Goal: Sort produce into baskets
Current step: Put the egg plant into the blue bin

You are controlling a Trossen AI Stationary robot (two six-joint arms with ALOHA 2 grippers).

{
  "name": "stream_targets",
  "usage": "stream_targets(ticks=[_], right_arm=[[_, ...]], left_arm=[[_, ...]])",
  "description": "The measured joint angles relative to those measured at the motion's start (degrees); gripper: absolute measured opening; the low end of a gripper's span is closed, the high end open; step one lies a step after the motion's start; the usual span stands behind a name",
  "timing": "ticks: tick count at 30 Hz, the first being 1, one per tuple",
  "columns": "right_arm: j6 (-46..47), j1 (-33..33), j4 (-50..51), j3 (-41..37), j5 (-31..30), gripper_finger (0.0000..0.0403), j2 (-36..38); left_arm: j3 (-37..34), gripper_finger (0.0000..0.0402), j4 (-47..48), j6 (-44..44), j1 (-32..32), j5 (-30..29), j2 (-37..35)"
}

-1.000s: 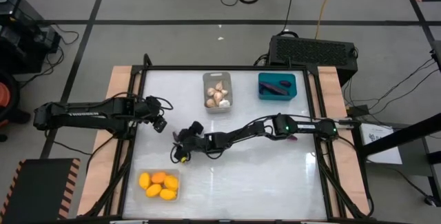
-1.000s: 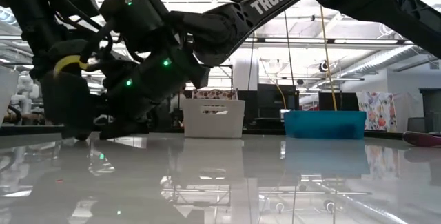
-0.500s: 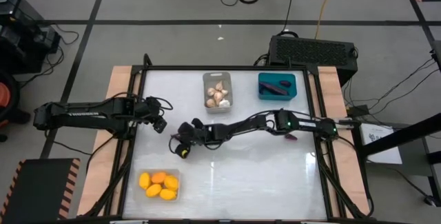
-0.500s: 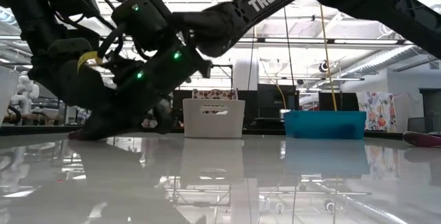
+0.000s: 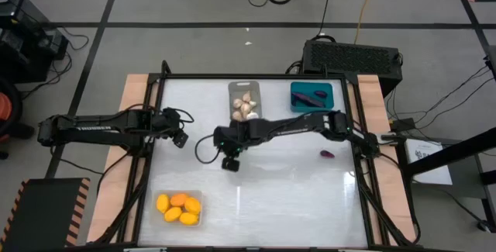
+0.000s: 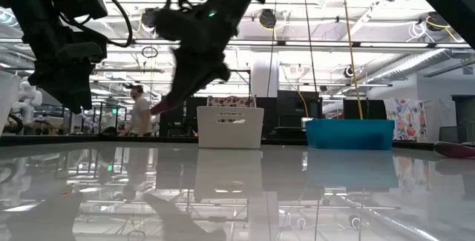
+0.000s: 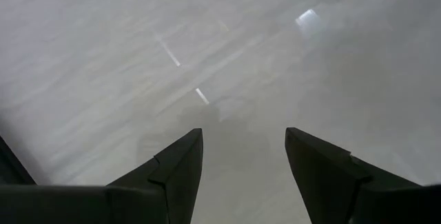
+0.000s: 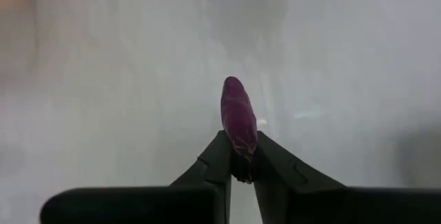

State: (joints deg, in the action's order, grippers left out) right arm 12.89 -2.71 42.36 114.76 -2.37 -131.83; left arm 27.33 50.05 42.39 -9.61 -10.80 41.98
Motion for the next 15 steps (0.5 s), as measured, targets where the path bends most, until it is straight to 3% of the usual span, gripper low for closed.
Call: stream_targets(ticks=[9, 15], right_arm=[[-10.3, 6.57, 19.04, 0.07, -0.33, 0.0035, 7.67], [-14.64, 12.79, 25.85, 0.06, -0.45, 0.0035, 10.14]], left_arm=[[0.0, 0.0215, -0.34, 4.25, 0.0, -0.68, 0.02], [0.0, 0.0215, -1.71, 12.42, 2.38, -0.7, 0.02]])
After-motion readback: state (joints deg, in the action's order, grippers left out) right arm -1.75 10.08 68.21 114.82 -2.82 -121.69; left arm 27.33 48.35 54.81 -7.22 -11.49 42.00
